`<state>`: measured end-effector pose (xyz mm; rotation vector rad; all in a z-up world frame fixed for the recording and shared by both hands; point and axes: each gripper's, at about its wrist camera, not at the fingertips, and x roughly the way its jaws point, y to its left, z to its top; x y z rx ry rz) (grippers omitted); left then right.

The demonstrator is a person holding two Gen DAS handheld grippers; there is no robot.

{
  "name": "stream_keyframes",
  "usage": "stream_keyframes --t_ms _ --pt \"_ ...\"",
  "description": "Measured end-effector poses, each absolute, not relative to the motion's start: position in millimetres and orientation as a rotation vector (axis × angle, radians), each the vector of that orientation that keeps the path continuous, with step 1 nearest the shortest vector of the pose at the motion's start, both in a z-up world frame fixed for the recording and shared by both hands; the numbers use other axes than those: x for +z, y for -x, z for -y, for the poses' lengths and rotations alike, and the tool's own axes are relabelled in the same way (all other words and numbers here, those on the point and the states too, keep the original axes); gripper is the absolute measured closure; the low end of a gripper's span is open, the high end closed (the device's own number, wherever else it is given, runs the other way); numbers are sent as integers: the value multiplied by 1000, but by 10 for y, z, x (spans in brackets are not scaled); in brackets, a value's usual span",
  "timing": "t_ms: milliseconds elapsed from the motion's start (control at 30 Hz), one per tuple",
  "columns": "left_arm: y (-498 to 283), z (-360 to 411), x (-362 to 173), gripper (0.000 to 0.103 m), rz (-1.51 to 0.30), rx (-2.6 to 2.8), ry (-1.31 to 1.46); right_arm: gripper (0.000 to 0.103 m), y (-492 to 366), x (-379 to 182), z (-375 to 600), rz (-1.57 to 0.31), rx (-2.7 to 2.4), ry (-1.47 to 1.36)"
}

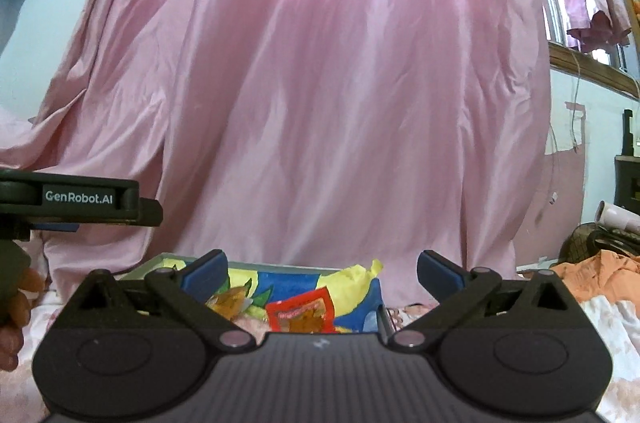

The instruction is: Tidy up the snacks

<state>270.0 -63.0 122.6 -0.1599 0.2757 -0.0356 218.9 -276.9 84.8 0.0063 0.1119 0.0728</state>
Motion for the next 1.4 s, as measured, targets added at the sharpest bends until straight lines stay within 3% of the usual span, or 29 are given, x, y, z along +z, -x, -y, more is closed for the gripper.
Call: stream_keyframes --t_ms 1400 --pt "-1222 267 999 1 -291 117 145 0 -1074 701 2787 -108 69 -83"
